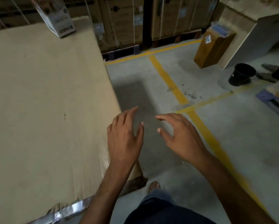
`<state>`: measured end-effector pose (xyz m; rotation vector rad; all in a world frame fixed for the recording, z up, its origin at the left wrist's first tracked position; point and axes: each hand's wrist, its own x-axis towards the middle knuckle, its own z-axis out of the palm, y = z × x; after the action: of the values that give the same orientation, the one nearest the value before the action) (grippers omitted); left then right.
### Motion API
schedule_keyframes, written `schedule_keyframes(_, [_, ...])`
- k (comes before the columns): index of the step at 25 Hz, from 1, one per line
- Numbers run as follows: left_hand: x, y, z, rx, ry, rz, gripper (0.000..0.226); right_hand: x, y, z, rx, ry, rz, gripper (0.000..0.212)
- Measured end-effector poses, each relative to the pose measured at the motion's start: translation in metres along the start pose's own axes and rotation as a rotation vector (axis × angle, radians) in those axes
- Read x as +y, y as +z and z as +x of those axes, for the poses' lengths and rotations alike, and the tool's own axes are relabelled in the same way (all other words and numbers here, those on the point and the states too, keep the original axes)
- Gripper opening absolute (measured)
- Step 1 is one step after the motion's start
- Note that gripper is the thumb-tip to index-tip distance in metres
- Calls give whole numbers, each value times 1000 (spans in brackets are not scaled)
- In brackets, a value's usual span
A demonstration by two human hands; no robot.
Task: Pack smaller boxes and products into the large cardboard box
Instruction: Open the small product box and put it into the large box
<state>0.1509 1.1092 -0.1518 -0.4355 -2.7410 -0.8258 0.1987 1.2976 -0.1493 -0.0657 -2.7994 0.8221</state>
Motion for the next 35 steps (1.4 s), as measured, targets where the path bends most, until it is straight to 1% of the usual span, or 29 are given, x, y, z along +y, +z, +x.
schedule_keyframes(4, [12, 17, 55, 68, -62, 138, 46, 28, -9, 71, 37, -50, 10, 42])
schedule_keyframes(6, [10, 26, 78, 87, -126, 168, 43, 38, -3, 107, 6, -104, 46, 43])
schedule_keyframes(10, [6, 47, 128, 115, -261, 118, 40, 64, 7, 185, -74, -191, 114, 47])
schedule_keyframes(13, [12, 65, 170, 209, -358, 90, 38, 85, 12, 249, -151, -290, 160, 48])
schedule_keyframes(16, [27, 79, 206, 299, -474, 65, 38, 98, 9, 311, -204, -371, 215, 45])
schedule_keyframes(20, [31, 88, 250, 366, -543, 45, 38, 94, 19, 383, -281, -427, 287, 42])
schedule_keyframes(25, [-27, 81, 331, 443, -595, 17, 39, 64, 68, 482, -327, -464, 370, 43])
schedule_keyframes(27, [-66, 72, 371, 470, -570, 6, 41, 43, 91, 530, -311, -471, 379, 43])
schedule_keyframes(33, [-145, 34, 478, 468, -542, -101, 50, -27, 120, 647, -289, -467, 424, 44])
schedule_keyframes(35, [-167, 23, 515, 472, -562, -161, 53, -50, 129, 688, -278, -492, 429, 43])
